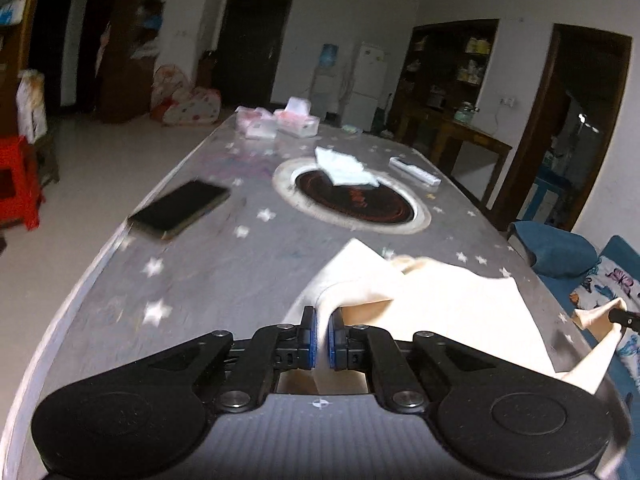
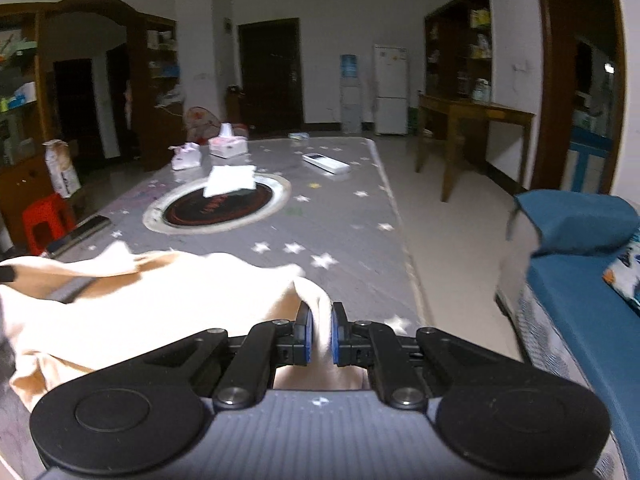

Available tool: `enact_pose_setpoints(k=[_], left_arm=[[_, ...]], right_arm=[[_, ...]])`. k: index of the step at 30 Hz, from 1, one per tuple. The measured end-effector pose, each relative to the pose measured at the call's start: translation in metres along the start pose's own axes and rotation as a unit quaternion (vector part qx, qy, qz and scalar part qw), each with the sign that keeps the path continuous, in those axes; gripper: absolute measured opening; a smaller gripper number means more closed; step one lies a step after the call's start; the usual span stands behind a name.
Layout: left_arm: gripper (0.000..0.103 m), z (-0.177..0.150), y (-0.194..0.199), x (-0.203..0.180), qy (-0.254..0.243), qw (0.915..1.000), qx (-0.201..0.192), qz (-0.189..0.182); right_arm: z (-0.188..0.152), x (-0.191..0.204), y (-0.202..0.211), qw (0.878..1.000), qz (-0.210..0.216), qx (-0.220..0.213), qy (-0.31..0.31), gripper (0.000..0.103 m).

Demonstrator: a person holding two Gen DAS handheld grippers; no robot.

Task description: Fold clothes

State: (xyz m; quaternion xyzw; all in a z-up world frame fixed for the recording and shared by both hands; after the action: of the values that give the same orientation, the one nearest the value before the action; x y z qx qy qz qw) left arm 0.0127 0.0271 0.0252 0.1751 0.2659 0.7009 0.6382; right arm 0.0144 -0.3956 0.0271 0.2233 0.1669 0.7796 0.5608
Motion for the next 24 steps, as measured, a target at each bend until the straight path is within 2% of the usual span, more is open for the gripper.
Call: enact_pose_setpoints(k=[5,8,9,10,12,14,15,18,21,24], left_arm=[[0.007,-0.030,0.011,0.016,0.009,0.9993,0.036,0.006],[0.015,-0.045,0.011,0.024,0.000,0.9981,0.057,0.024],[0.016,-0.047,0.013,0.026,-0.002,0.9979,0.059,0.027],[0.017,-0.047,0.016,0.028,-0.004,0.9980,0.056,0.029],[0.022,-0.046,0.022,0.031,-0.007,0.9982,0.051,0.031],[0.033,-0.044,0.028,0.028,-0.012,0.9986,0.044,0.027],[0.033,-0.042,0.031,0.027,-0.014,0.9988,0.040,0.025],[0.033,-0.038,0.040,0.022,-0.021,0.9992,0.030,0.019],[0.033,-0.043,0.050,-0.002,-0.046,0.9982,0.028,-0.026],[0.032,-0.055,0.052,-0.029,-0.076,0.9940,0.041,-0.067]], right_arm=[[-0.020,-0.013,0.012,0.999,-0.025,0.016,-0.019,0.008],[-0.037,-0.020,0.006,0.998,-0.035,0.047,-0.027,0.012],[-0.040,-0.020,0.006,0.998,-0.035,0.053,-0.025,0.016],[-0.042,-0.020,0.007,0.997,-0.037,0.058,-0.022,0.022],[-0.044,-0.021,0.013,0.997,-0.039,0.061,-0.017,0.024],[-0.044,-0.024,0.019,0.997,-0.039,0.063,-0.014,0.032],[-0.043,-0.025,0.021,0.997,-0.041,0.063,-0.014,0.037],[-0.039,-0.018,0.032,0.998,-0.041,0.056,0.000,0.039],[-0.032,-0.003,0.038,0.999,-0.020,0.047,0.018,0.039],[-0.030,0.025,0.037,0.998,0.026,0.045,0.039,0.039]])
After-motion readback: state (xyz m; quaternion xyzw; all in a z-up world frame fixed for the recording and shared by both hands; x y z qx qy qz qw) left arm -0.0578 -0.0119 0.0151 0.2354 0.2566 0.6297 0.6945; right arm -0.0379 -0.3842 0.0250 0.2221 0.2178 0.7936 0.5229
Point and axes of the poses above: each gripper's, at about its wrist camera, not at the fingertips, and y roughly against the way its jaws point, x to its left, z to its top, the point moved 7 cm from there along -y, roughly the way its jaws point, and after that the axes turned 13 degrees about z, right-handed, at the moved point
